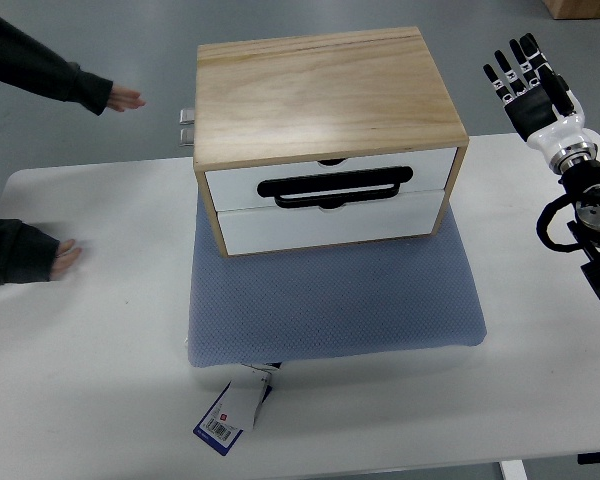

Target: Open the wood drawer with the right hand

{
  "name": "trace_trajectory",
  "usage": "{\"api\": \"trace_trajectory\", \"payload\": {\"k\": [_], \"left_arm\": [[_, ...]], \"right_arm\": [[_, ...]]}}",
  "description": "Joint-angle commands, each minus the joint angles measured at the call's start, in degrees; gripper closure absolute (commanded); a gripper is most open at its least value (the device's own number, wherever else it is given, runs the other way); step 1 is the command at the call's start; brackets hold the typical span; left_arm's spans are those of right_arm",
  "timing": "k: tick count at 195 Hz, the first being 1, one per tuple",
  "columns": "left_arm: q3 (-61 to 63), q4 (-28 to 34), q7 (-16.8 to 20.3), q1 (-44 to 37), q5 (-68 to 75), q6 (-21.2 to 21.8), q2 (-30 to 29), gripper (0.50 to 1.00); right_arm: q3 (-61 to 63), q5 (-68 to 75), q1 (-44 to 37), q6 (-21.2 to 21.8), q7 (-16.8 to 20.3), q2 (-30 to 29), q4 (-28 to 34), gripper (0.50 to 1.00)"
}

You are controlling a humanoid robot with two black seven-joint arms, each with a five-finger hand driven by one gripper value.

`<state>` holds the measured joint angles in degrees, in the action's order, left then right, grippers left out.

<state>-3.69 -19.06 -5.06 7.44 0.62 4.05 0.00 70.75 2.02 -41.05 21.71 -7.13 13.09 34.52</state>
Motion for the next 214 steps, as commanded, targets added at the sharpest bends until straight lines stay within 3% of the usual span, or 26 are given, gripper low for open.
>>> {"api": "trace_trajectory", "payload": {"k": [1,48,89,99,100,102,114,116,135,151,161,162,177,187,188,190,214], "left_arm": [[0.00,-0.02,0.05,-0.06,0.00,0.00,0.00,0.500],[0.00,0.07,0.05,0.03,-0.27,0.00,0.00,0.500],[0.08,-0.02,0.05,0.03,0.00,-0.44,0.00,0.500],[0.08,-0.02,0.05,0.03,0.00,-0.44,0.00,0.500],[0.08,-0.54,0.05,0.03,-0.09,-0.44,0.00,0.500],[0.00,-0.63,0.05,0.03,-0.09,-0.44,0.00,0.500],[0.08,-0.72,0.05,0.03,-0.09,-0.44,0.00,0.500],[0.00,-0.90,0.05,0.03,0.00,-0.44,0.00,0.500],[0.00,-1.34,0.05,0.03,0.00,-0.44,0.00,0.500],[0.00,-1.60,0.05,0.03,0.00,-0.44,0.00,0.500],[0.00,-1.60,0.05,0.03,0.00,-0.44,0.00,0.500],[0.00,-1.60,0.05,0.03,0.00,-0.44,0.00,0.500],[0.00,-1.69,0.05,0.03,0.00,-0.44,0.00,0.500],[0.00,-1.69,0.05,0.03,0.00,-0.44,0.00,0.500],[0.00,-1.69,-0.04,0.03,0.00,-0.44,0.00,0.500],[0.00,-1.69,0.05,0.03,0.00,-0.44,0.00,0.500],[0.00,-1.60,0.05,0.03,-0.09,-0.35,0.00,0.500]], "right_arm": [[0.00,0.00,0.00,0.00,-0.08,-0.08,-0.06,0.556],[-1.67,-0.36,-0.96,0.00,0.01,1.15,0.46,0.556],[-11.33,-11.25,-10.89,0.09,1.15,12.39,5.38,0.556],[-11.34,-11.25,-10.90,0.09,1.15,12.40,5.39,0.556],[-15.69,-15.60,-14.29,-0.09,3.06,16.40,9.74,0.556],[-16.78,-16.61,-15.11,0.00,3.52,17.31,11.00,0.556],[-17.75,-17.49,-15.82,-0.09,3.79,18.20,11.89,0.556],[-23.89,-22.23,-20.90,0.00,5.36,23.37,17.94,0.556],[-34.63,-26.37,-30.06,0.18,6.86,30.24,26.04,0.556],[-46.74,-27.60,-42.17,1.58,10.20,34.80,32.36,0.556],[-46.76,-27.60,-42.18,1.58,10.20,34.81,32.37,0.556],[-54.50,-27.69,-50.45,3.06,13.59,36.29,36.28,0.556],[-64.32,-27.43,-61.51,4.13,19.25,36.83,41.68,0.558],[-64.34,-27.43,-61.52,4.13,19.25,36.83,41.69,0.558],[-69.56,-27.34,-67.52,3.96,22.73,36.22,45.34,0.560],[-70.57,-27.34,-68.80,3.95,23.55,36.13,46.16,0.560],[-77.60,-25.49,-76.98,3.08,29.53,32.18,52.75,0.562]]}}
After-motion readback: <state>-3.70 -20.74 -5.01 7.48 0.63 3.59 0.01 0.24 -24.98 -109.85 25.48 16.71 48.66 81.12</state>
